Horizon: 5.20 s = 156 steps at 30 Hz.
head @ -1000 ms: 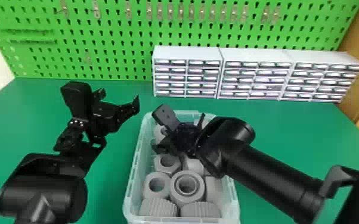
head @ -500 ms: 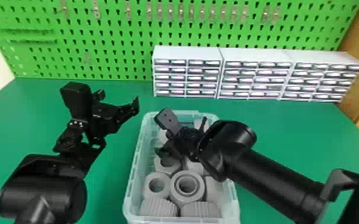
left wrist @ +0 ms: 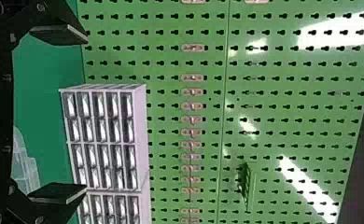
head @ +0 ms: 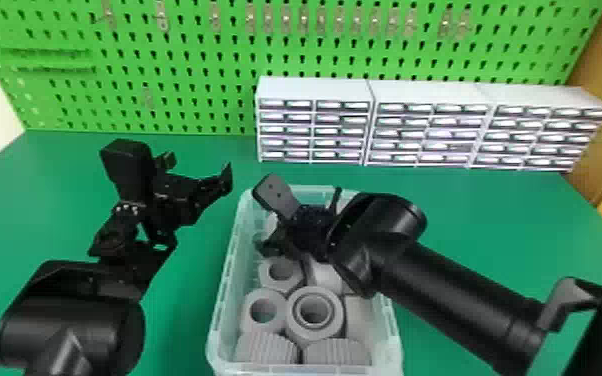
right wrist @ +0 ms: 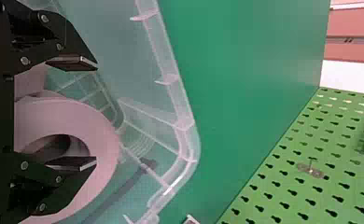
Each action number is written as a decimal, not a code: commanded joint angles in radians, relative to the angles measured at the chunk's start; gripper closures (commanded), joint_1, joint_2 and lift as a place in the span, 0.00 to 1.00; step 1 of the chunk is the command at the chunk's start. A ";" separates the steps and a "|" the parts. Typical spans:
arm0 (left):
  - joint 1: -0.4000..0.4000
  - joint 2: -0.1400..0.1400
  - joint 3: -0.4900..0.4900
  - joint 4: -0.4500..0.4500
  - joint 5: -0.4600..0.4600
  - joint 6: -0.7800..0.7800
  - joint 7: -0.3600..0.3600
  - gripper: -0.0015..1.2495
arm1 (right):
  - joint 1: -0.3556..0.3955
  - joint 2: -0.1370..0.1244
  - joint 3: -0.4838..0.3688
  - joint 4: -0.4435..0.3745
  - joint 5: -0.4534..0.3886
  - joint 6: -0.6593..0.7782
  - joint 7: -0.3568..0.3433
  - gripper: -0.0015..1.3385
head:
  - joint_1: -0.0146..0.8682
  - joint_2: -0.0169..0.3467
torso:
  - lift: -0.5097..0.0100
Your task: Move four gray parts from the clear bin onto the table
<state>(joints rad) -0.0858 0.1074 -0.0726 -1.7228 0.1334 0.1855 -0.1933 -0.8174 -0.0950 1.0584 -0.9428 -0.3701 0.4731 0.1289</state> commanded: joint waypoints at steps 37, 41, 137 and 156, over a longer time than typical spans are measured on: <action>-0.005 0.000 -0.004 0.000 0.000 0.000 0.000 0.13 | 0.018 -0.014 0.018 0.030 0.000 -0.013 0.000 0.45 | 0.79 0.12 | 0.89; -0.003 0.000 -0.004 0.000 0.000 0.000 0.000 0.13 | 0.017 -0.012 0.023 0.021 0.028 -0.013 -0.008 0.69 | 0.79 0.12 | 0.89; 0.035 0.000 0.046 -0.041 -0.023 0.018 -0.006 0.15 | 0.672 -0.103 -1.071 -0.880 0.525 0.588 -0.057 0.90 | 0.79 0.12 | 0.89; 0.037 0.000 0.046 -0.040 -0.023 0.018 -0.006 0.16 | 0.666 -0.114 -1.089 -0.597 0.402 0.387 -0.054 0.90 | 0.79 0.12 | 0.89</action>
<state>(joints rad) -0.0491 0.1074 -0.0260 -1.7635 0.1104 0.2040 -0.1994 -0.1460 -0.2094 -0.0395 -1.5797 0.0378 0.8921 0.0749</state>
